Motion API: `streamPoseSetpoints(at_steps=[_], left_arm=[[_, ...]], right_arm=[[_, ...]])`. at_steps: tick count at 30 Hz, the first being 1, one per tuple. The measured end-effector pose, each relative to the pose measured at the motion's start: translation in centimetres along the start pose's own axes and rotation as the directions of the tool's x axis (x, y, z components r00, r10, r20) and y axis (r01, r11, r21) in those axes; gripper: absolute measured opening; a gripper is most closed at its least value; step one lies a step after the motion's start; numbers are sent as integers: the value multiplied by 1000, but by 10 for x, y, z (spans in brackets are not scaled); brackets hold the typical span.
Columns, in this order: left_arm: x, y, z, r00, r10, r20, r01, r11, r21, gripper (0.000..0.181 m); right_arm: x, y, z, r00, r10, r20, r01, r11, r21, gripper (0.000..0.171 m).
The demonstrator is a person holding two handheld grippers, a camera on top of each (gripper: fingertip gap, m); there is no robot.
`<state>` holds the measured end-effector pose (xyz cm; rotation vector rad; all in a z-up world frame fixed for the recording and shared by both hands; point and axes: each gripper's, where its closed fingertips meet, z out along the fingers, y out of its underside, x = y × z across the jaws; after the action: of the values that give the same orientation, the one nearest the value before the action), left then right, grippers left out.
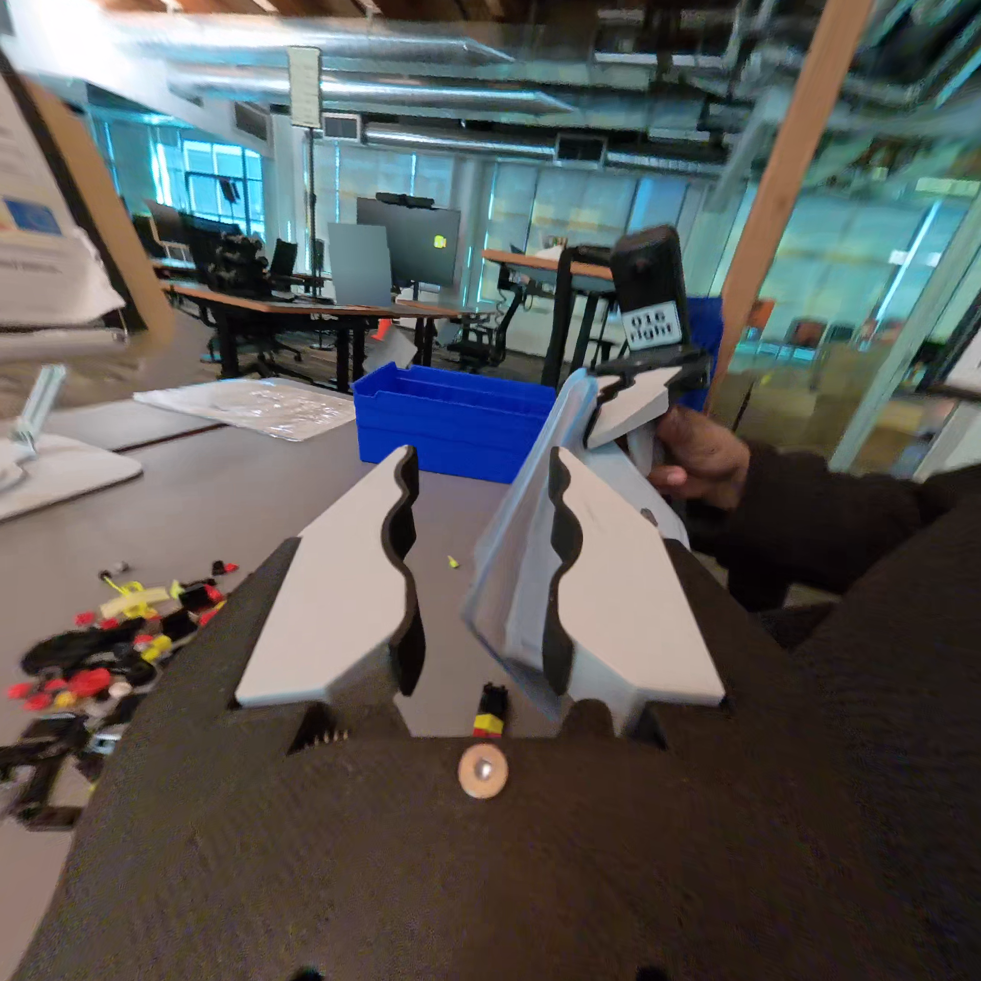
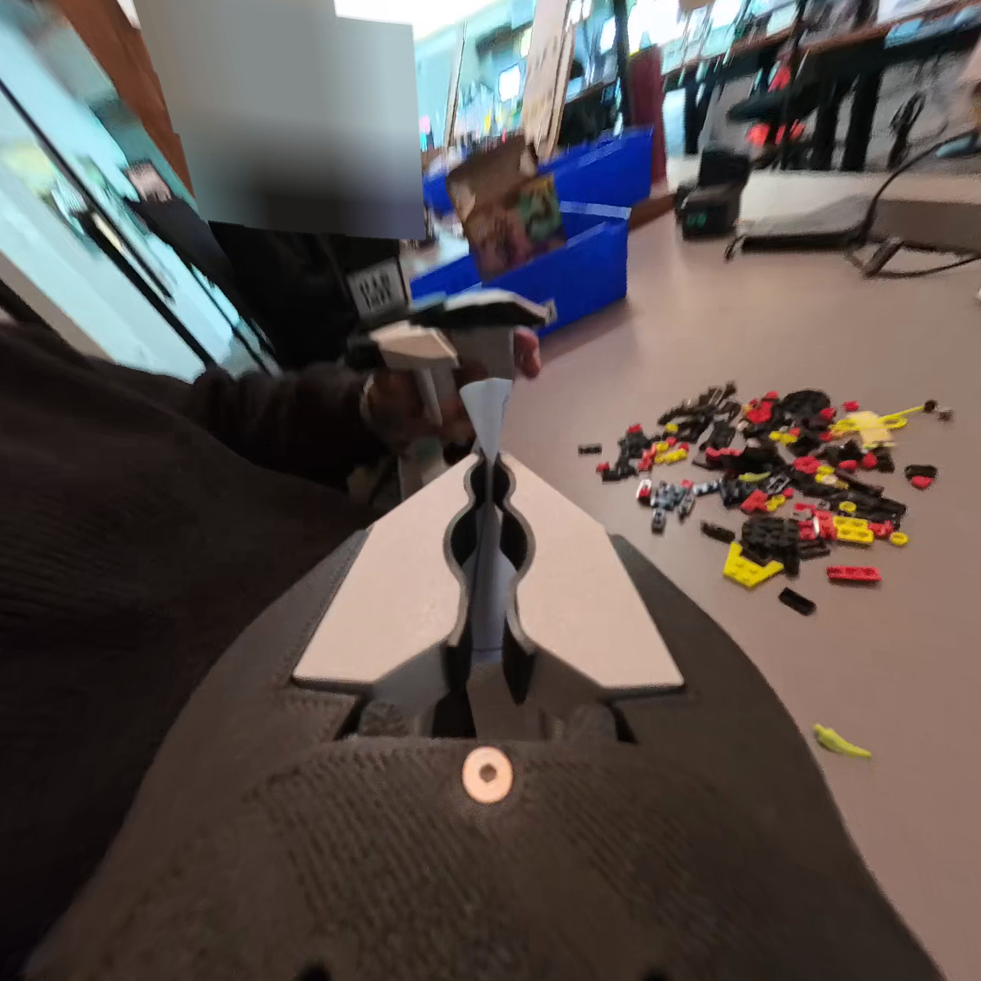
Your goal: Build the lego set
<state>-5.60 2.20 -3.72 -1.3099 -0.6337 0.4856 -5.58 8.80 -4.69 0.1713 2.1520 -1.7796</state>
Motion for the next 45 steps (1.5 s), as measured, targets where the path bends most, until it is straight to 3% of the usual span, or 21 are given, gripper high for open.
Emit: streamPoseSetpoints(at_steps=[4,9,11,13,17,22,28,35,38,41,45], left_arm=[[30,18,7,982,162,-93,-173,978,-120,46],[62,51,12,960,149,-239,-211,942,-262,39],[68,54,12,957,124,-263,-198,940,-277,31],[68,50,13,961,113,-253,-178,951,-252,9],[71,50,13,958,82,-276,-155,955,-254,0],[68,41,13,962,-36,-272,-35,967,-252,0],[66,35,12,959,-73,-275,6,971,-238,0],[66,30,11,954,-98,-285,34,974,-223,0],[65,27,10,956,-82,-283,24,979,-203,0],[62,25,10,957,-87,-276,31,979,-201,0],[62,23,9,955,-90,-284,34,980,-195,0]], right_arm=[[-11,37,19,993,-114,5,112,967,-228,0],[-28,53,32,988,-142,56,152,940,-304,0],[-29,54,32,988,-145,60,157,937,-311,1],[-30,55,33,988,-136,70,151,939,-309,1],[-31,56,32,985,-148,88,168,939,-299,1],[-37,48,27,983,-89,163,125,966,-225,21],[-30,43,24,987,-49,156,81,974,-211,1],[-34,39,23,985,-56,166,86,980,-180,4],[-30,46,22,984,-26,177,64,976,-209,16],[-30,45,21,982,-25,188,64,976,-208,0],[-31,44,21,982,-78,170,115,969,-220,0]])
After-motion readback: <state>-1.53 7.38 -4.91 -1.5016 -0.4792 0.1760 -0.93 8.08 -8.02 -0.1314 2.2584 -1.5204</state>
